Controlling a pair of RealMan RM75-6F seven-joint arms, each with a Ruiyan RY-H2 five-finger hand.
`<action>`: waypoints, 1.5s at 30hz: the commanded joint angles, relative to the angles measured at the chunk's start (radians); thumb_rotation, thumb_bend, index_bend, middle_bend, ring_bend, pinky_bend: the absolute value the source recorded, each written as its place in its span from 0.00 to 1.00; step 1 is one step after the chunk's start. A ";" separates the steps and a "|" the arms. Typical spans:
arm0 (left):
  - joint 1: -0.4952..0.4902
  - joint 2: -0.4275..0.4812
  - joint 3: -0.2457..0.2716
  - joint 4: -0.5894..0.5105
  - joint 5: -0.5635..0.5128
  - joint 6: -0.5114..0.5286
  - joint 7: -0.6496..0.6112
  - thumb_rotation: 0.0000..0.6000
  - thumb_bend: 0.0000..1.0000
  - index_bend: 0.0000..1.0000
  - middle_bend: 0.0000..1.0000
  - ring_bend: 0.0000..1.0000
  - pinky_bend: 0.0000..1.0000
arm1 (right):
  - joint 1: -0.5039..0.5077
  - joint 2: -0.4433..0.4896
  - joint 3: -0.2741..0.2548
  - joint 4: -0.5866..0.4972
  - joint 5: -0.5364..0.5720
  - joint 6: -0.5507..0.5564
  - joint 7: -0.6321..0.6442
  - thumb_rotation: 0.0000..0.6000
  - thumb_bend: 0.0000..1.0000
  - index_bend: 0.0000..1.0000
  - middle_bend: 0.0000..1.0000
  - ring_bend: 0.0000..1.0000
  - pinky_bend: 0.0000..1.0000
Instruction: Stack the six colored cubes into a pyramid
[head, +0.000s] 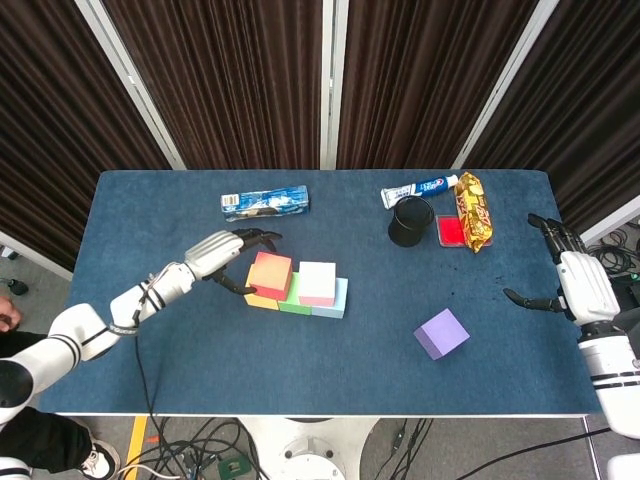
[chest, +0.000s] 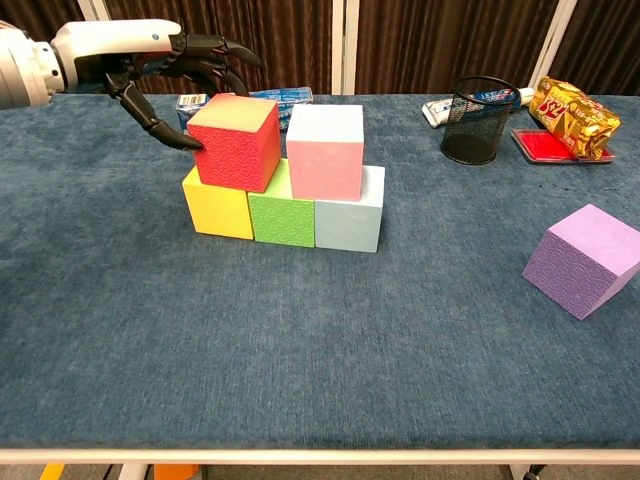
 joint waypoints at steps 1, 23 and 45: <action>-0.002 0.003 0.003 -0.005 0.002 -0.002 -0.001 1.00 0.16 0.11 0.21 0.10 0.21 | -0.001 0.000 0.000 0.001 0.000 0.000 0.001 1.00 0.06 0.00 0.09 0.00 0.00; 0.003 0.031 0.001 -0.051 -0.009 -0.008 0.014 1.00 0.12 0.09 0.13 0.07 0.20 | -0.006 0.005 -0.002 0.007 -0.011 0.004 0.015 1.00 0.06 0.00 0.09 0.00 0.00; 0.184 0.283 0.008 -0.315 -0.181 0.002 0.328 1.00 0.11 0.09 0.16 0.06 0.19 | 0.057 0.041 0.029 -0.057 -0.009 -0.060 -0.019 1.00 0.05 0.00 0.09 0.00 0.00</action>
